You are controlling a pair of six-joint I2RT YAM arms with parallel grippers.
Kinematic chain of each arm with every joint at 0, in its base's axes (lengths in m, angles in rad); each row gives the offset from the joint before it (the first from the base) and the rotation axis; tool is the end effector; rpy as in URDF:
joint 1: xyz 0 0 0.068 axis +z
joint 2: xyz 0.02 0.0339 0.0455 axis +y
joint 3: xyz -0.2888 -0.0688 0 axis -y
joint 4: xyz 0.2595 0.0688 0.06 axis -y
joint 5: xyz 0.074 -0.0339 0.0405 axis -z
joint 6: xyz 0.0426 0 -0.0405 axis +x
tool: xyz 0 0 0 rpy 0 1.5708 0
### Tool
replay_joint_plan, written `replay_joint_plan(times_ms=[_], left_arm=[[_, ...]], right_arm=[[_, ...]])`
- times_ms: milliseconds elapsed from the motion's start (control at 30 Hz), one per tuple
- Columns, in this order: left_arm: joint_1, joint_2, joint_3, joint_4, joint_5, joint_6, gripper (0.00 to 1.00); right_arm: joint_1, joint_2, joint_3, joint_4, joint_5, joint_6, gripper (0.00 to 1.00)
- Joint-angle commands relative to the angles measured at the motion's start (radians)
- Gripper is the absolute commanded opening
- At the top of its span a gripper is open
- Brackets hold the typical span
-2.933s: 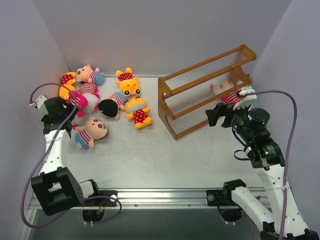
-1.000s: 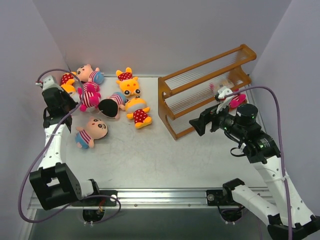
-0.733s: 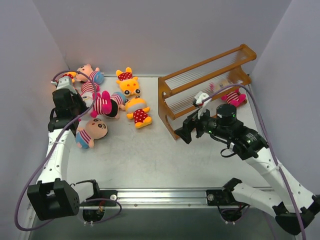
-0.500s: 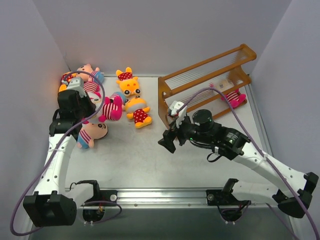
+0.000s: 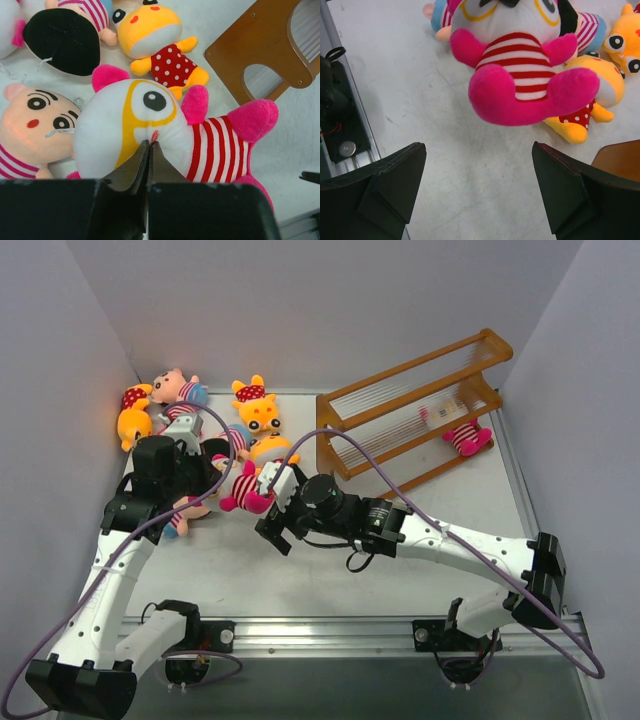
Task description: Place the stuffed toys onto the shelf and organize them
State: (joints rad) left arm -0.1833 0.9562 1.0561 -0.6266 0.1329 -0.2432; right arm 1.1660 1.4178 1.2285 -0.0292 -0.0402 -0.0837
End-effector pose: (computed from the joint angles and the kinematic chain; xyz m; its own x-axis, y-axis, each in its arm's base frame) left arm 0.2017 -0.0431 0.3766 -0.5503 -0.1407 -0.8230 0.1656 0.9477 -0.2728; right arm 0.1386 0.3278 0.3838 -0.0070 -0.2284 -0.9735 -0.9378 0.3395 -0.0729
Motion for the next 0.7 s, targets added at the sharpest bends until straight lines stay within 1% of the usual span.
replay_joint_plan(times_ms=[0,167,333,533,667], left_arm=[[-0.030,-0.028,0.005,-0.039,0.004,0.001,0.02],[-0.073,-0.039,0.005,-0.058,-0.018,-0.001,0.02],[-0.114,-0.039,0.015,-0.065,-0.061,0.002,0.02],[-0.139,-0.031,0.030,-0.065,-0.082,0.001,0.02],[-0.150,-0.031,0.042,-0.065,-0.084,-0.005,0.02]], right_arm=[[0.007,0.033,0.065,0.109,0.068,-0.030,0.90],[0.012,0.085,0.092,0.120,0.102,-0.045,0.89],[0.017,0.135,0.127,0.106,0.094,-0.057,0.87],[0.020,0.171,0.131,0.097,0.100,-0.051,0.81],[0.020,0.193,0.120,0.080,0.126,-0.050,0.74]])
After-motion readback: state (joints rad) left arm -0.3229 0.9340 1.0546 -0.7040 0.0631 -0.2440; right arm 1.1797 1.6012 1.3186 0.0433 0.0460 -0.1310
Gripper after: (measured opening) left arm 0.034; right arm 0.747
